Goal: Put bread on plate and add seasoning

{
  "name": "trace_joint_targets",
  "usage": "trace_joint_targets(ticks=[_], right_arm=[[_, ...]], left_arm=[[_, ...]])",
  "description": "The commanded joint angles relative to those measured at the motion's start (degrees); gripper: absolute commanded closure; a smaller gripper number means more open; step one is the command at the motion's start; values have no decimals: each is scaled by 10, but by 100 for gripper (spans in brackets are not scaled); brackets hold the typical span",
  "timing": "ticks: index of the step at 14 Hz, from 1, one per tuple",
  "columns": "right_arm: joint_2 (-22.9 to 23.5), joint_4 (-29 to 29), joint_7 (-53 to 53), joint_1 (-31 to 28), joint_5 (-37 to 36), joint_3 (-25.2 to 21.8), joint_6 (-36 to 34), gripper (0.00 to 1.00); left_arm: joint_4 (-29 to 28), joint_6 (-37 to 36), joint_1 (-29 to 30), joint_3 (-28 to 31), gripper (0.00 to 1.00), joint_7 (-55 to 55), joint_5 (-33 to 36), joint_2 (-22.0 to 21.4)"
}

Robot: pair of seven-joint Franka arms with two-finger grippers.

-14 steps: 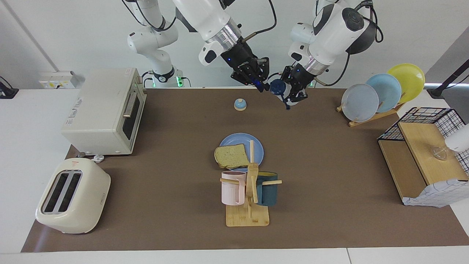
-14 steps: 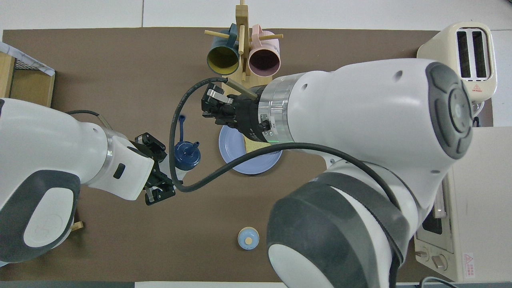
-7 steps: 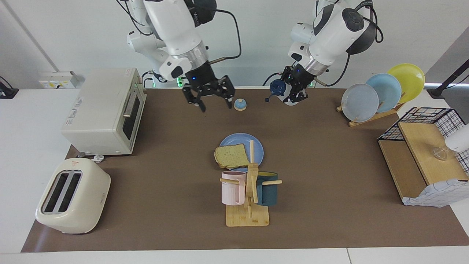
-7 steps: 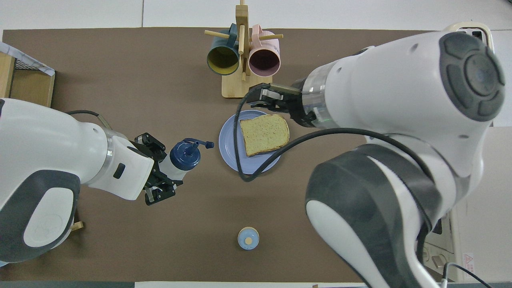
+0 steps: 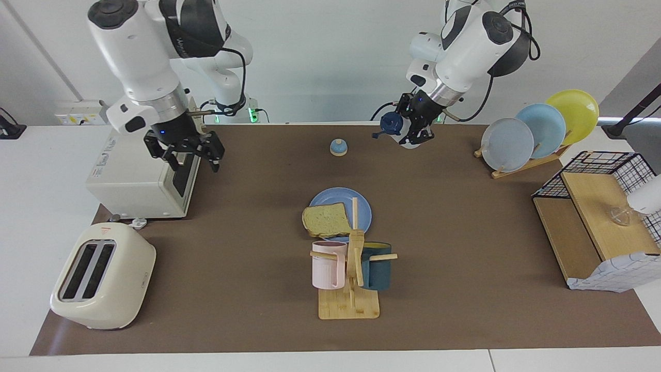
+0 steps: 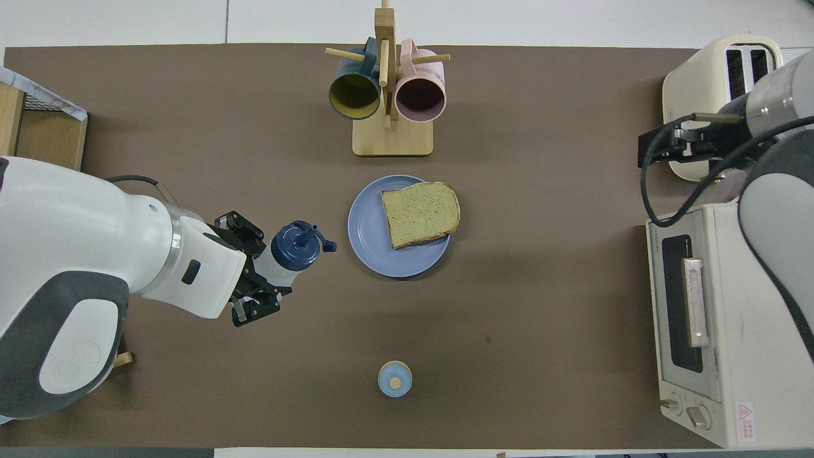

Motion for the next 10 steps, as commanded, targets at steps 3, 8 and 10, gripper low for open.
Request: trace_joint_targets(ticks=[3,8,10], right_arm=[[-30,-16,-49,-30,-11,11,-54,0],[-57,-20,-50,8,-58,10,-60,0],[-62,-34,-53,-7,-62,10,-63,0]], left_arm=[[26,5,-11,-27,100,-31,78,9],[68,-1,-11,-56,100,-41,186,39],[72,-2,-11,-70,100,-54,221,45]])
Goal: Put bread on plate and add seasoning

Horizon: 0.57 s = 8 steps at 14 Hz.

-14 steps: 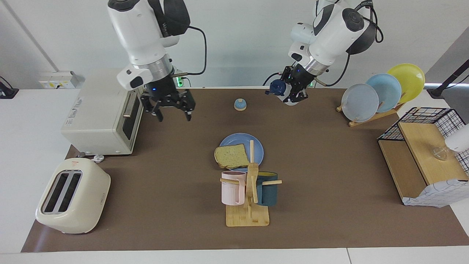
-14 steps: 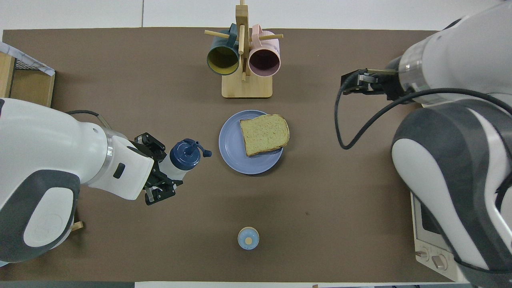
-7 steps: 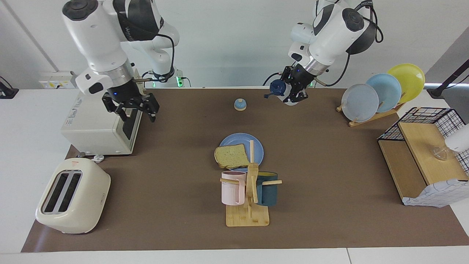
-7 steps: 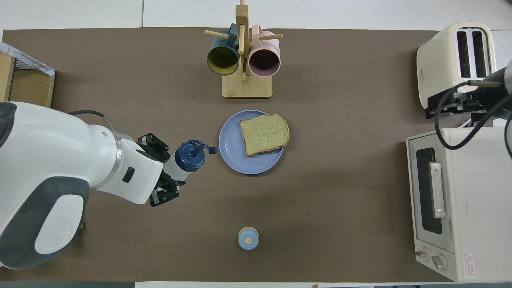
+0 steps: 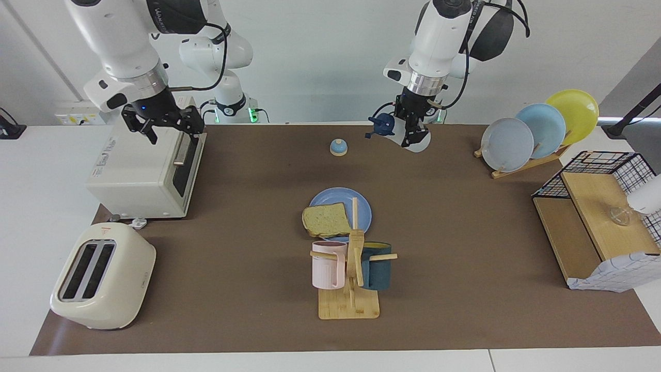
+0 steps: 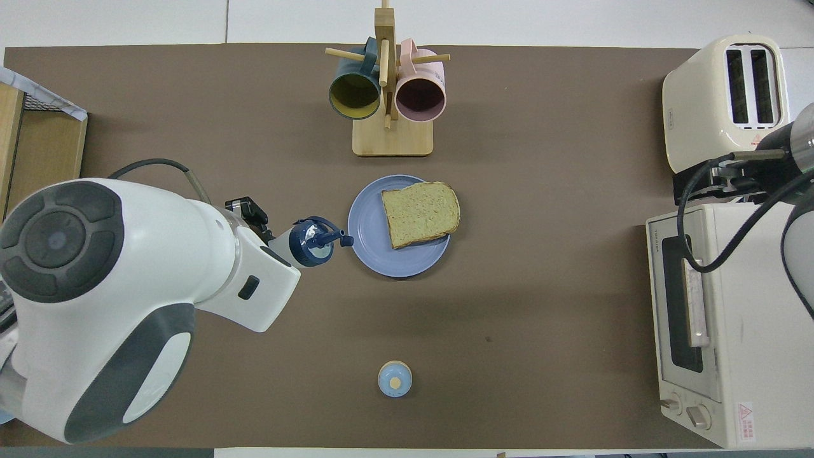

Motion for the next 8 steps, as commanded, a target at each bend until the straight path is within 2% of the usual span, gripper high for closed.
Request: trace_joint_targets(ticks=[1,8], right_arm=[[-26,-38,-14,-16,-13,0,3,0],[-30,-56,-21,-28,4,-1,21,0]], left_arm=[[21,-3,-5,-16,100,-25,53,17],[36,-17,-6,-62,100,-49,161,41]])
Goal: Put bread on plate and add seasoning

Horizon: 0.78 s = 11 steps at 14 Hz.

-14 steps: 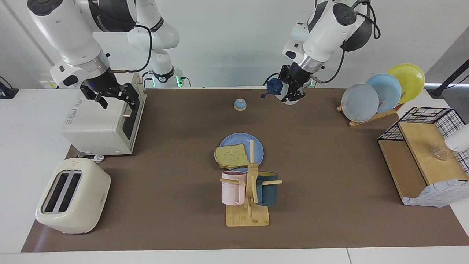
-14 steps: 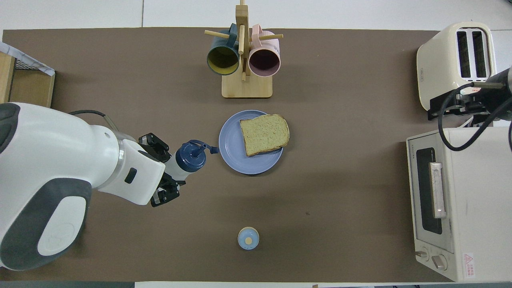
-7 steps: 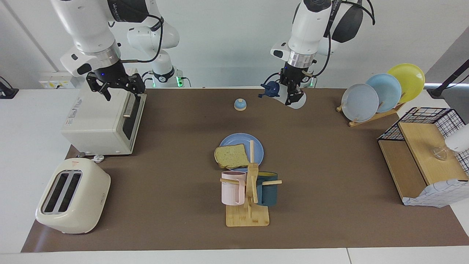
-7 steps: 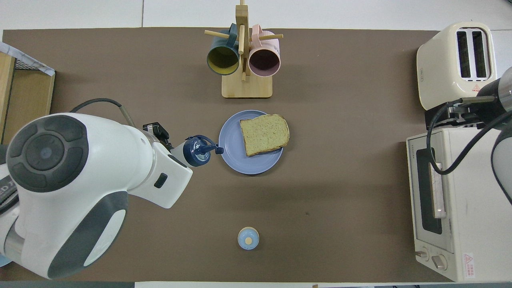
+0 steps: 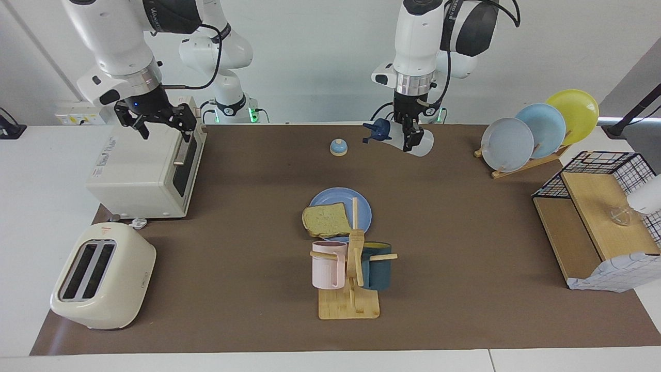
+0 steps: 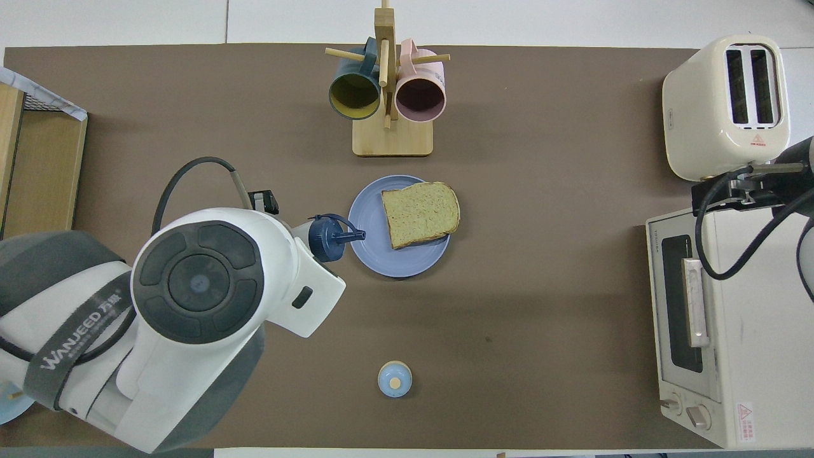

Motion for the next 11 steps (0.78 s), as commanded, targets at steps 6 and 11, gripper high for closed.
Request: trace_joint_targets(ticks=[6,11], right_arm=[[-9,-21,-14,-21,14,-2,25,0],[-7,-20,-14,-20,14,-3,18,0]], left_arm=[[82,-49,-56,-19,100,-69,119,106],[107,-66,-84,-19,100,-95,191,166]])
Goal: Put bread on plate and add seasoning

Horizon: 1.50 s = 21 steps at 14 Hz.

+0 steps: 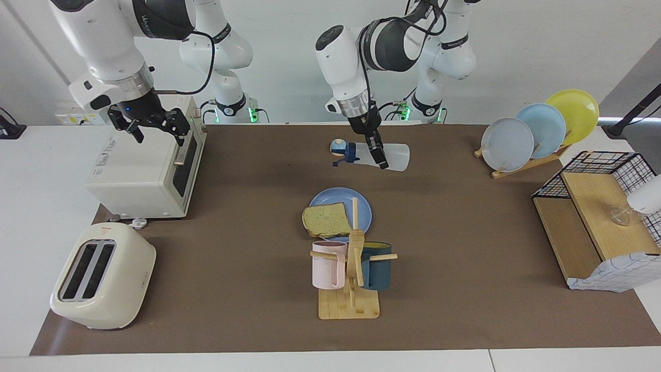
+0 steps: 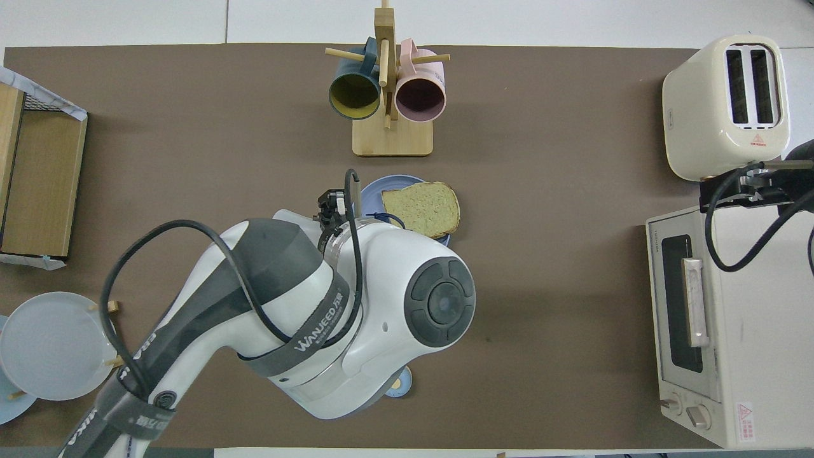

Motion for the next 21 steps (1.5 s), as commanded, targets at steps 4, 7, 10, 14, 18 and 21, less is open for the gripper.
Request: trace_joint_targets(ticks=[4,7,10,14,18,21], right_arm=[[-6,-12,-14,-8,11,2,4,0],[-4,-11,-14,-8,12,3,5,0],[-4,-12,-15,-13,11,2,12,0],[-4,-9,-53,-28,12,2,6,0],[-4,-10,-47,-31,11,3,11,0],[-4,-11,-49,-32,11,3,5,0]], left_arm=[[51,-44,-36,6,100,-43,90,86],[93,-52,-39,7,100,-47,136,136],[92,-52,-40,7,100,-47,204,160],[89,-52,-41,7,100,-47,250,168],[77,-50,-47,7,100,-47,272,178],[87,-79,-69,9,100,-64,306,227]])
